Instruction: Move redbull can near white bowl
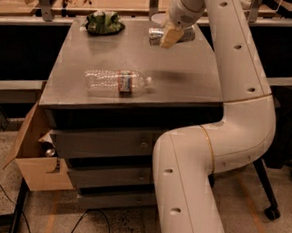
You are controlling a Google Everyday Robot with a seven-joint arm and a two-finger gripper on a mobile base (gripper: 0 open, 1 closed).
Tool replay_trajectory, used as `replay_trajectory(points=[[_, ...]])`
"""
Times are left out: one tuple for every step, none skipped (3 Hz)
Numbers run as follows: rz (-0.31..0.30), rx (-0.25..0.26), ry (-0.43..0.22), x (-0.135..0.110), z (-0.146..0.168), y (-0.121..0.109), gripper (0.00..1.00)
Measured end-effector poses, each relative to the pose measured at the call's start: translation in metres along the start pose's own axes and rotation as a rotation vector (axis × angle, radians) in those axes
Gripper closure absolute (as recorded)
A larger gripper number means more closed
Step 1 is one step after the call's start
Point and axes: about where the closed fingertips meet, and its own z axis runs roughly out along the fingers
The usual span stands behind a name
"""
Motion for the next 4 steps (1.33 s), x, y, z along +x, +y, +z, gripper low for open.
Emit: replay_trajectory(points=[[-0.185, -0.040, 0.109, -0.023, -0.018, -0.005, 1.00], [-0.261, -0.109, 0.155, -0.019, -0.019, 0.001, 1.00], [-0.321, -0.154, 0.178, -0.006, -0.016, 0.007, 1.00], [-0.357, -0.134, 0.192, 0.006, -0.019, 0.008, 1.00]])
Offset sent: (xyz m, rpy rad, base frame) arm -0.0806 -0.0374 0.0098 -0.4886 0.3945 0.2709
